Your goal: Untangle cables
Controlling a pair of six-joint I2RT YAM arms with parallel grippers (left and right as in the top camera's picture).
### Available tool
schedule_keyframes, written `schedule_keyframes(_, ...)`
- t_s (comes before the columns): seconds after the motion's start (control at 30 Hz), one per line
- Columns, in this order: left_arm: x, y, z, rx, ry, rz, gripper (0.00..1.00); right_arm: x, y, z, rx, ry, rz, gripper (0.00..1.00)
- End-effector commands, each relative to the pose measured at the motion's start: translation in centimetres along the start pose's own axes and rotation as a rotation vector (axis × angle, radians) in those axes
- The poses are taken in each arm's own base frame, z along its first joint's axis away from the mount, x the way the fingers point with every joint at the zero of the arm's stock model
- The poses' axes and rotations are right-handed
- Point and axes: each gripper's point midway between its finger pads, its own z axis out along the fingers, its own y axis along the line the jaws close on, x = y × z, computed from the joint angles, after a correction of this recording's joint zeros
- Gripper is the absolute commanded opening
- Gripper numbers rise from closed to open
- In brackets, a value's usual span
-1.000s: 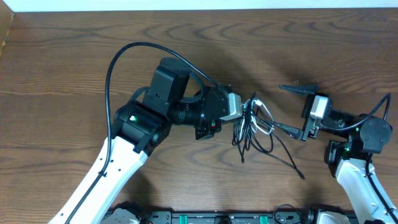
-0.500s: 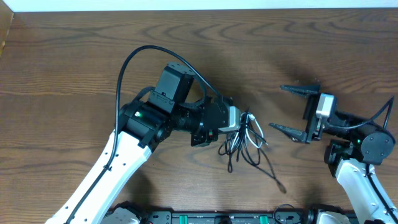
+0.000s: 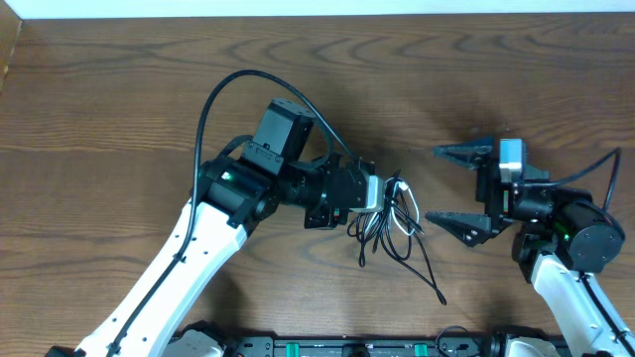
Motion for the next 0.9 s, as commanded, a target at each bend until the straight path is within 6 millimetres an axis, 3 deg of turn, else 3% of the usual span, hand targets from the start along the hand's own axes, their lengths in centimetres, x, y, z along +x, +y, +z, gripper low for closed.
schedule_keyframes(0.0, -0.9, 0.6, -0.2, -0.004, -0.021, 0.045, 0.07, 0.1, 1.7, 1.0, -0.078, 0.035, 0.010, 0.99)
schedule_keyframes(0.27, -1.6, 0.1, -0.3, 0.025, -0.065, 0.091, 0.08, 0.4, 3.0, 2.1, -0.143, 0.046, 0.013, 0.96)
schedule_keyframes(0.43, -2.3, -0.4, -0.3, 0.049, -0.105, 0.102, 0.07, 0.6, 3.3, 2.3, -0.158, 0.055, 0.012, 0.88)
schedule_keyframes(0.63, -3.1, -0.7, -0.5, 0.070, -0.152, 0.139, 0.08, 0.7, 3.4, 2.2, -0.162, 0.061, 0.013, 0.88)
schedule_keyframes(0.87, -3.3, -0.9, -0.5, 0.075, -0.166, 0.177, 0.08, 0.8, 4.1, 2.8, -0.194, 0.065, 0.015, 0.79)
